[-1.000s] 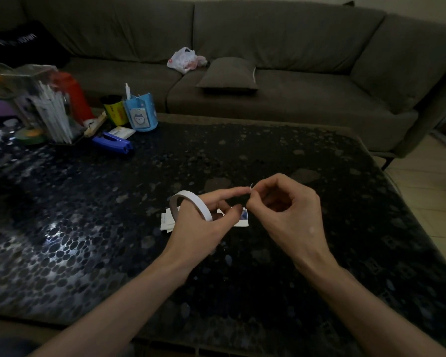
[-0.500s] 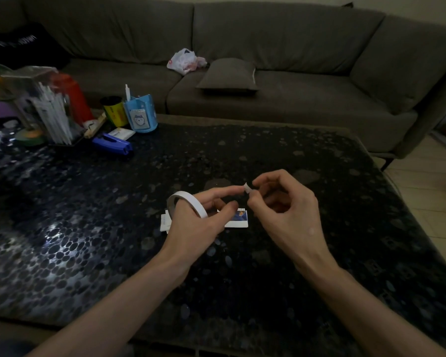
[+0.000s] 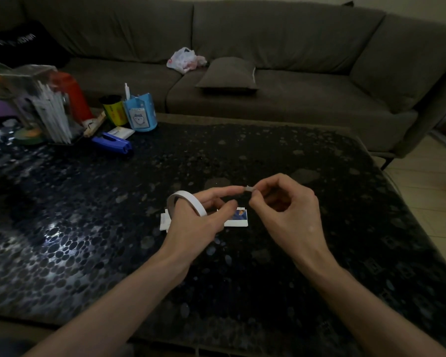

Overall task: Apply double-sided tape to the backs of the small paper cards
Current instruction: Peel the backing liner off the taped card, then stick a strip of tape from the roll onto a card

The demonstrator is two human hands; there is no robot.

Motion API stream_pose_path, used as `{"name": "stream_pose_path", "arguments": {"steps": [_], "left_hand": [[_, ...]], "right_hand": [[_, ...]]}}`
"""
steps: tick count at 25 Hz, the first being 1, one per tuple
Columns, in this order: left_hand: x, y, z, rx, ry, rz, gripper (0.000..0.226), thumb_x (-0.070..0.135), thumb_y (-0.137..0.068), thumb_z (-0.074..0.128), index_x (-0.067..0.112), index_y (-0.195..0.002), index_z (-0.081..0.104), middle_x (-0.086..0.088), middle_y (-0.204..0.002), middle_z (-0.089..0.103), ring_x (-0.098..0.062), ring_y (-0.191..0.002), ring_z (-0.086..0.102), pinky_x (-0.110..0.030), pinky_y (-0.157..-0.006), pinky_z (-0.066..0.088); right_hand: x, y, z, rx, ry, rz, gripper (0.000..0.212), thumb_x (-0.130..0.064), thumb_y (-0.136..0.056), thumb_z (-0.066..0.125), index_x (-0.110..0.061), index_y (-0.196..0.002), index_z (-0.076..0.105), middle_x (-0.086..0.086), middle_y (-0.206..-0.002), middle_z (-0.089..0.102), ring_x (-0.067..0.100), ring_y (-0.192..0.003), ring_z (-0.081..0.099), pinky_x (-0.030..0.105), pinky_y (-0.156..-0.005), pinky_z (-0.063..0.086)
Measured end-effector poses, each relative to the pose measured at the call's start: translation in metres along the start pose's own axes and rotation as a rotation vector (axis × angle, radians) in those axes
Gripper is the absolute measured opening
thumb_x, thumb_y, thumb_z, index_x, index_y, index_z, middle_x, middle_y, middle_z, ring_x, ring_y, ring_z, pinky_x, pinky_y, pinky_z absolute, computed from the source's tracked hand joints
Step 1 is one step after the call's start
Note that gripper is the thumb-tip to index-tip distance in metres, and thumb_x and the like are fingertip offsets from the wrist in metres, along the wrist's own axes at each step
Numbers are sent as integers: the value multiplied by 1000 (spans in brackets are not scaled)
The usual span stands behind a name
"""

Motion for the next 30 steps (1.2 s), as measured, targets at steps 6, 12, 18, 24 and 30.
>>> {"name": "stream_pose_path", "arguments": {"steps": [6,12,18,24,30], "left_hand": [[-4,-3,2,16,24,-41,23,24,-97,70,41,-111,78,17,-72,65,6,-55,57,-14,-42,42],[-6,-5,12,50,34,-76,25,23,-97,70,44,-107,79,17,-67,60,2,-50,50,-14,-43,37],[-10,-5,15,51,36,-92,25,20,-98,70,41,-107,79,15,-65,57,0,-48,47,-13,-42,35],[-11,-4,9,78,38,-108,25,18,-97,70,39,-106,81,11,-66,58,0,-48,45,-13,-42,34],[-10,0,-6,96,24,-125,24,19,-97,70,40,-104,81,11,-67,59,0,-49,46,-13,-43,34]], "right_hand": [[6,3,-5,-4,44,0,9,-23,-90,73,-28,-97,69,-15,-91,67,-1,-89,67,12,-78,54],[46,-5,-16,-42,226,124,12,-30,-91,70,-38,-99,65,-16,-97,66,-2,-88,66,18,-77,57],[105,-3,-27,-242,739,255,18,-21,-100,65,-32,-113,68,-10,-119,61,2,-91,53,16,-70,42],[99,3,-25,-260,839,197,21,-29,-98,69,-31,-119,67,-7,-116,69,10,-104,68,30,-85,58],[93,3,-27,-213,851,195,17,-35,-96,72,-28,-110,65,-7,-105,68,11,-95,67,31,-82,58]]}}
Point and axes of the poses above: each hand's wrist, its own y-axis away from the middle knuckle, its own z-axis out of the palm, x = y × z, the point moved 7 cm from there along -y, towards the middle knuckle
